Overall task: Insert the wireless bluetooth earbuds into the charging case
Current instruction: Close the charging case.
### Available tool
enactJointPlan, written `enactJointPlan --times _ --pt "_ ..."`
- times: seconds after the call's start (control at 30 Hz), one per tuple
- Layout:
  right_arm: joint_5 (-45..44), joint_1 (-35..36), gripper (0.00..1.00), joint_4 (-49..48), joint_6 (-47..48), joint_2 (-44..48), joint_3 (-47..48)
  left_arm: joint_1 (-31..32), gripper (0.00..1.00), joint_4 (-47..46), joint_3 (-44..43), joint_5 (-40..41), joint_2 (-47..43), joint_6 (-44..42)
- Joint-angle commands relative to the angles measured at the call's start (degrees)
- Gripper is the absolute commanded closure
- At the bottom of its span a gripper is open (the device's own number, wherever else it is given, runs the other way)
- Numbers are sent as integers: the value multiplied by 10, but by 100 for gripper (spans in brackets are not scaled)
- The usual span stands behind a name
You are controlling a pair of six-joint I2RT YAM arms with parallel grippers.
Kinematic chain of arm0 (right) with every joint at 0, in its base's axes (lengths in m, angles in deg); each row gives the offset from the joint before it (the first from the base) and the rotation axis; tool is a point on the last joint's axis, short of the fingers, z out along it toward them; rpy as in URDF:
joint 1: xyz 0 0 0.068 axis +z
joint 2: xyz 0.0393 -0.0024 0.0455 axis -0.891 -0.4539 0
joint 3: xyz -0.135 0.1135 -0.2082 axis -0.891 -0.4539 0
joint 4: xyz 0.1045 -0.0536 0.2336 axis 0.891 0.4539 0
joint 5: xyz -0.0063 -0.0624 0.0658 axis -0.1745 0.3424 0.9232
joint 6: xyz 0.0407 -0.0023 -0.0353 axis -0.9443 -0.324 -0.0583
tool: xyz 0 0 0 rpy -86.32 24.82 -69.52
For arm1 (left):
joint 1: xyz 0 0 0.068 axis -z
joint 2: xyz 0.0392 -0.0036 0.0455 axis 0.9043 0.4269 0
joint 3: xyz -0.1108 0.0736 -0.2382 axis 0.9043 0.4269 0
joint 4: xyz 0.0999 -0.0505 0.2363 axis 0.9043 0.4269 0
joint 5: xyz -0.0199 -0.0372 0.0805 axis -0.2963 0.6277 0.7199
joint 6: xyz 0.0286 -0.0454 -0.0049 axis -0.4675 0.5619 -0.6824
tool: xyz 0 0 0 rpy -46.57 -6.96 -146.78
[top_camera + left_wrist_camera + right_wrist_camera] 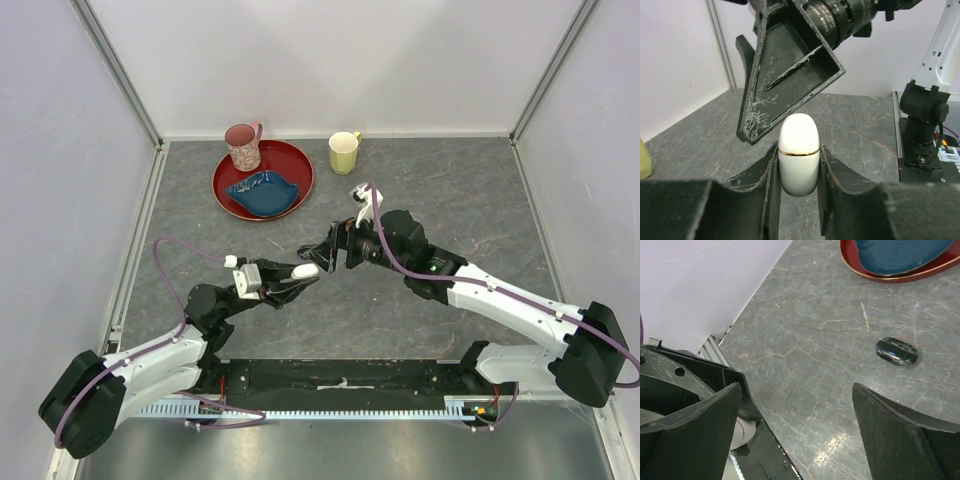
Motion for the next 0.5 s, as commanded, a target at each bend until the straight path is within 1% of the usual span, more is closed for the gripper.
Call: enactJointPlan --times 0.0,0.03,0.07,0.13,0.17,0.2,0.23,0.27,0.33,0.37,0.4,0.47 --pt "-76 3 2 1 -3 29 -13 0 98 -9 -34 41 9 14" --pt "-107 3 2 6 -7 33 -17 0 98 17 -42 44 13 18" --pt "-175 3 2 20 -11 43 -18 0 98 31 -48 50 16 35" --pt "-235 2 2 33 -26 52 -21 0 98 84 -67 64 25 53" --pt "-286 -3 2 60 -34 59 -21 0 98 107 -75 65 28 72" --pt "-304 -7 2 71 -42 61 -21 -1 98 134 -84 91 33 92" --pt "-319 -13 2 81 -61 64 -22 0 98 167 -111 110 39 116" --pt "-327 -25 2 95 -67 70 -25 -1 98 247 -126 122 56 143" --pt "-335 -47 2 108 -87 75 -34 0 98 309 -170 127 80 160" --pt "-333 -55 2 111 -91 80 -38 0 98 351 -182 130 111 180" --pt "-325 -61 2 112 -97 82 -42 0 98 371 -205 132 126 191" --pt "-312 -82 2 115 -107 85 -54 0 98 400 -223 129 174 213"
